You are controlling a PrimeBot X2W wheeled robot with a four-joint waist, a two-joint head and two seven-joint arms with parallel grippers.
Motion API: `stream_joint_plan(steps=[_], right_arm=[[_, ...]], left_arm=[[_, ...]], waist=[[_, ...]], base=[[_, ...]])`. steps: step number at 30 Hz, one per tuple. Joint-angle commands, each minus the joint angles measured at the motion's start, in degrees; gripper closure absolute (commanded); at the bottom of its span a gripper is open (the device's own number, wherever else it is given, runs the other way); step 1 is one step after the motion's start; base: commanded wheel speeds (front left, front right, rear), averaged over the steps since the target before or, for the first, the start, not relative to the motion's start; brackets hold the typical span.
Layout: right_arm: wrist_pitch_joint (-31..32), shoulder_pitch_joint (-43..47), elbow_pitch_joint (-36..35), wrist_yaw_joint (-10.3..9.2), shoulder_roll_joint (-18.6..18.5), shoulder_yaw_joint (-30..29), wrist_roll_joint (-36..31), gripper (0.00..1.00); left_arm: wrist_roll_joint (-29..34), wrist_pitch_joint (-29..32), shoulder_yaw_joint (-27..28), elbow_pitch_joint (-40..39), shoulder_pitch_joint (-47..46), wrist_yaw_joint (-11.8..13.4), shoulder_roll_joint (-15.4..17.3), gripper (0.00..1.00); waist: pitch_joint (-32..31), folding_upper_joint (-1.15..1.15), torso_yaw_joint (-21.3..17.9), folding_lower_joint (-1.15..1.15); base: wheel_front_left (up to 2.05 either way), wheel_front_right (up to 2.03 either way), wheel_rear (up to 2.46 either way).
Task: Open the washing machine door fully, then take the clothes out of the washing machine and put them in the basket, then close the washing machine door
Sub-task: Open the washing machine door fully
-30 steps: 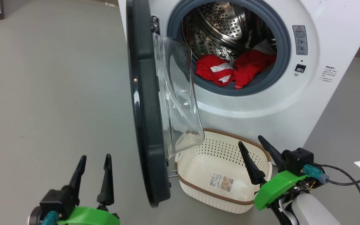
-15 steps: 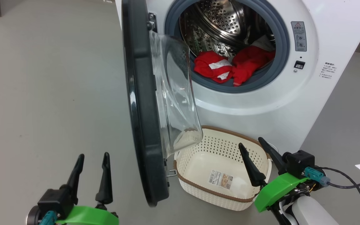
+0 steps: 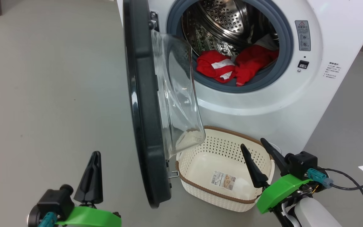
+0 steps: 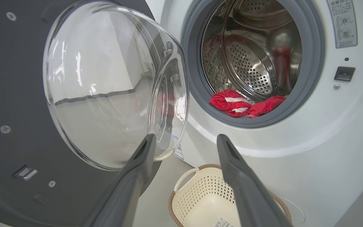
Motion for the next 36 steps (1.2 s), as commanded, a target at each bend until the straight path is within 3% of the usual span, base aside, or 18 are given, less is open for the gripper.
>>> stream_joint_plan(steps=[1, 20, 29, 36], right_arm=[[-0.5, -0.9, -1.3, 0.03, 0.3, 1.0, -0.2, 0.00], [-0.5, -1.6, -0.8, 0.03, 0.3, 1.1, -0.4, 0.00], [-0.5, -1.7, -0.3, 0.03, 0.3, 1.0, -0.6, 0.00], [-0.5, -1.8, 0.0, 0.03, 0.3, 1.4, -0.4, 0.00]], left_arm=[[-0.2, -0.3, 1.8, -1.9, -1.6, 0.3, 1.0, 1.00], [0.9, -0.4, 1.5, -14.9, -8.8, 0.8, 0.9, 1.00], [1.9, 2.7, -5.3, -20.6, -9.6, -0.9, 0.1, 1.00], [1.0, 5.9, -12.2, -18.0, -8.7, -3.6, -0.6, 1.00]], waist=[[0.0, 0.00, 0.0, 0.00], [0.4, 0.00, -1.1, 0.00], [0.6, 0.00, -1.2, 0.00], [0.4, 0.00, -1.3, 0.00]], base=[[0.00, 0.00, 0.00], [0.00, 0.00, 0.00], [0.00, 0.00, 0.00], [0.00, 0.00, 0.00]])
